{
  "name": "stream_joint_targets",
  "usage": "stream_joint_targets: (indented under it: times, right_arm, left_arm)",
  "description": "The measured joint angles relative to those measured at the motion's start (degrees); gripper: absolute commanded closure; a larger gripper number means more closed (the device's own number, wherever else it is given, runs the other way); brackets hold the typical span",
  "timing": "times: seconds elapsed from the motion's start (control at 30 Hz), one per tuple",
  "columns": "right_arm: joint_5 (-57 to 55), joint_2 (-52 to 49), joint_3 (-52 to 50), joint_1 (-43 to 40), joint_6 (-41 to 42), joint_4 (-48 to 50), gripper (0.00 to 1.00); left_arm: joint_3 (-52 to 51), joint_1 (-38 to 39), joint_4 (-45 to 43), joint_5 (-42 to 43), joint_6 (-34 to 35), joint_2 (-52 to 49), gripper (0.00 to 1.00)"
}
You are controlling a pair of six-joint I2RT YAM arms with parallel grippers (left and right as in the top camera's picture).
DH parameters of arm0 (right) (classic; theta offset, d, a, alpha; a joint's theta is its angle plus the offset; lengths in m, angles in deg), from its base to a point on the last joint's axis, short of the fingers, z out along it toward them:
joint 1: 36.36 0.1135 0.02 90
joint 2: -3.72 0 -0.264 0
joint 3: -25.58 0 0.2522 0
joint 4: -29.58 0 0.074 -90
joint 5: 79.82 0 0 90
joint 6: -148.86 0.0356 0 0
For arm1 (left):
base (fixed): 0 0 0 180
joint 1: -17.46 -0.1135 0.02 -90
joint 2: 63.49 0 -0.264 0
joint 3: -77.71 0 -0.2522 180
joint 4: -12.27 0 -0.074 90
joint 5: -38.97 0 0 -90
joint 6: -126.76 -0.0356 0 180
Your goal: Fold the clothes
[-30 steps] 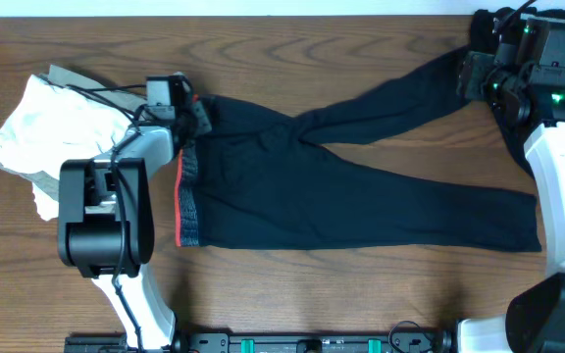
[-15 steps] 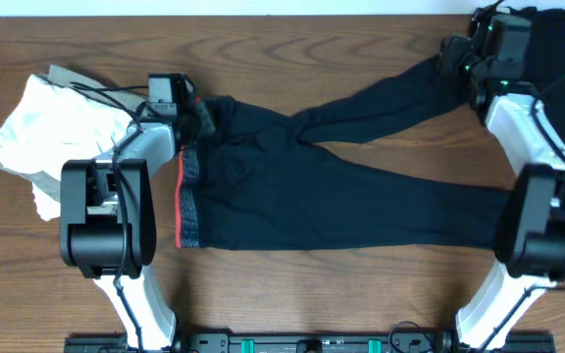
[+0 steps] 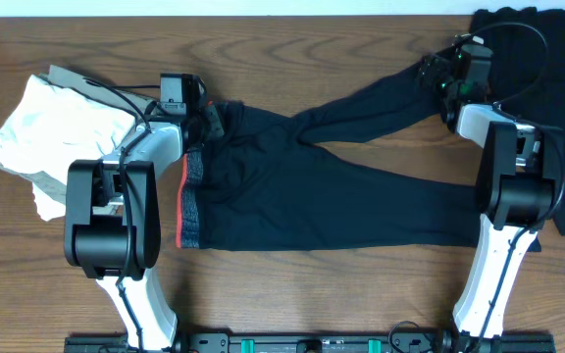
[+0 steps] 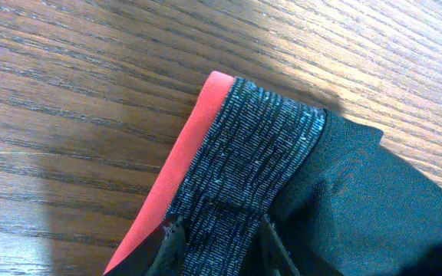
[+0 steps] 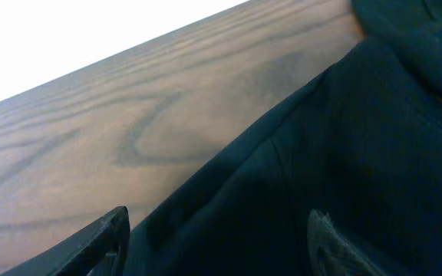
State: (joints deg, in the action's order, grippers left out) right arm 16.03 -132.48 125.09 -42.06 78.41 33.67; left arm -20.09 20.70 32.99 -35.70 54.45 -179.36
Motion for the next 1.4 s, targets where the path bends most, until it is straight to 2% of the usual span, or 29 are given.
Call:
stream_joint_targets:
  times: [0.07, 0.13, 0.27, 0.33, 0.57, 0.7, 0.83, 1.0, 1.13, 1.4]
  right_arm:
    - [0.00, -0.61, 0.83, 0.00, 0.24, 0.02, 0.32]
    - [-0.09, -1.05, 1.36, 0.00, 0.42, 0.09, 0.42]
    - [-0.39, -1.49, 1.60, 0.04, 0.90, -0.09, 0.91]
    - [-0.42, -1.90, 1.62, 0.13, 1.20, -0.02, 0.99]
    - [2.36, -1.92, 1.66, 0.33, 1.49, -0.28, 0.99]
    - [4.50, 0.55, 1.62, 0.44, 1.51, -5.55, 0.99]
    - [7.50, 6.93, 1.27, 0.57, 1.51, -10.10, 0.99]
    - [11.85, 21.66, 1.27, 0.33, 1.49, -16.57, 0.99]
    - [13.97, 29.62, 1.97, -1.03, 1.46, -18.10, 0.99]
    - [16.81, 29.24, 2.19, -2.67, 1.49, -19.61, 0.98]
  left_arm:
    - [0.00, 0.00, 0.00, 0.02, -0.11, 0.00, 0.64]
    - [0.00, -0.02, 0.00, 0.15, -0.15, 0.00, 0.64]
    - [0.00, -0.02, 0.02, 0.17, -0.15, 0.00, 0.64]
    - [0.00, -0.02, 0.04, 0.20, -0.15, 0.00, 0.64]
    - [0.00, -0.02, 0.04, 0.20, -0.15, 0.00, 0.64]
    - [0.00, -0.02, 0.04, 0.20, -0.17, 0.00, 0.64]
    - [0.00, -0.02, 0.07, 0.22, -0.15, 0.00, 0.64]
    - [0.04, -0.02, 0.31, 0.37, -0.17, 0.00, 0.64]
    - [0.13, 0.00, 0.83, 0.63, -0.17, 0.04, 0.64]
    - [0.31, 0.00, 1.88, 1.03, -0.15, 0.15, 0.64]
